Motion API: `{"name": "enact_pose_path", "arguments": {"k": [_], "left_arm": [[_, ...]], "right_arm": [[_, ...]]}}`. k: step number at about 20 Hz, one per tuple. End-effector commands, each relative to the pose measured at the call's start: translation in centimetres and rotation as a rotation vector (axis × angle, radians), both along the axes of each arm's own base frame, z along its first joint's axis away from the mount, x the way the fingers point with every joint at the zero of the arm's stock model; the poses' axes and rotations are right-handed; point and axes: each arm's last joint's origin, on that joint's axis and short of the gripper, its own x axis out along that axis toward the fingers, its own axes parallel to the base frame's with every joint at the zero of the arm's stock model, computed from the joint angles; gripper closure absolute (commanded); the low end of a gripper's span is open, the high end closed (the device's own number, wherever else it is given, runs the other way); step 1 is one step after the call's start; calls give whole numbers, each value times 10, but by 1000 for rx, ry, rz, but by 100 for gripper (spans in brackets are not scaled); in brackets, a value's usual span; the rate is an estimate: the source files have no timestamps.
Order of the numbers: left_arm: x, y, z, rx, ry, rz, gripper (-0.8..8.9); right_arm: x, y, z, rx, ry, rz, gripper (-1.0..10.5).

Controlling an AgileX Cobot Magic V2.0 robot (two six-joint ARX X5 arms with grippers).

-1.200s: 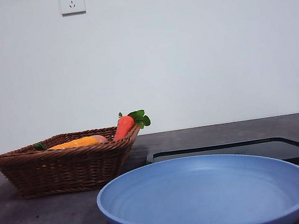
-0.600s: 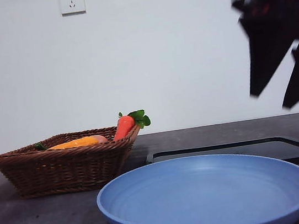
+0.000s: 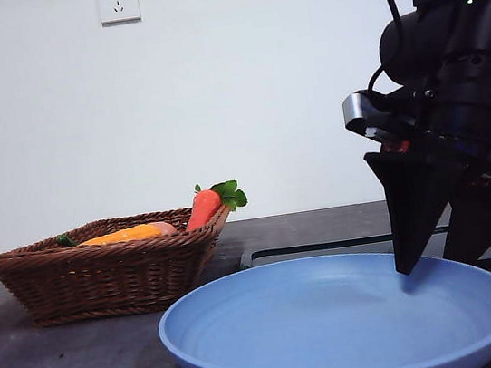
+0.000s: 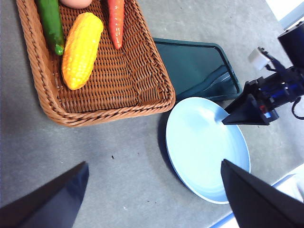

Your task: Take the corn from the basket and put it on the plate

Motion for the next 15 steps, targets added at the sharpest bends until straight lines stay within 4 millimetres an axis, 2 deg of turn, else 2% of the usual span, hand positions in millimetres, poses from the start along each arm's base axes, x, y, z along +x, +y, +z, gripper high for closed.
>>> {"name": "enact_pose_path", "arguments": {"k": [1, 3, 6, 8, 12, 15], "left_arm": [[1, 0, 5, -7, -21, -2, 362], [1, 0, 5, -6, -24, -1, 362], [2, 0, 5, -6, -23, -1, 362], [2, 0, 6, -6, -31, -1, 362], [6, 0, 9, -13, -61, 4, 362], [12, -3, 15, 4, -62, -18, 362]], "right_arm": [[5, 4, -4, 1, 3, 1, 770], [5, 4, -5, 0, 4, 1, 843], [6, 4, -7, -2, 10, 1, 878], [6, 4, -9, -5, 17, 1, 941], [6, 4, -8, -3, 15, -2, 945], [1, -1, 7, 6, -9, -15, 945]]}}
